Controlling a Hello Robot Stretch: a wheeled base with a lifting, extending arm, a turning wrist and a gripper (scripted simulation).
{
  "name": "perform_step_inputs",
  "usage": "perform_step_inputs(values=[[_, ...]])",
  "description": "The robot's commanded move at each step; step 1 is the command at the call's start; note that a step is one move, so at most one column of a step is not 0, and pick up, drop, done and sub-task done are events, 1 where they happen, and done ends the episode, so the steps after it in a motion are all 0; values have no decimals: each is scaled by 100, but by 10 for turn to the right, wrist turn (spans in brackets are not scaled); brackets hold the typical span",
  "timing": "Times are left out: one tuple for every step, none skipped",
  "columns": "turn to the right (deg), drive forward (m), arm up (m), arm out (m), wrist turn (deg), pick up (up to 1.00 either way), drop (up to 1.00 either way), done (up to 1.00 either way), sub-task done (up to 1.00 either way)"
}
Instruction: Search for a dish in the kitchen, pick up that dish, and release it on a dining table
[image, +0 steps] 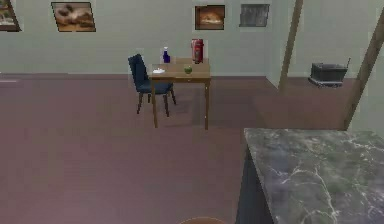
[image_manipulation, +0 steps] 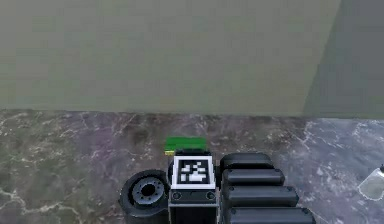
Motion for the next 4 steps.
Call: perform_step_inputs(values=[[0,100,0,0,0,0,0,0,0],[0,100,0,0,0,0,0,0,0],[-180,0,0,0,0,0,0,0,0],[0,10,0,0,0,0,0,0,0]])
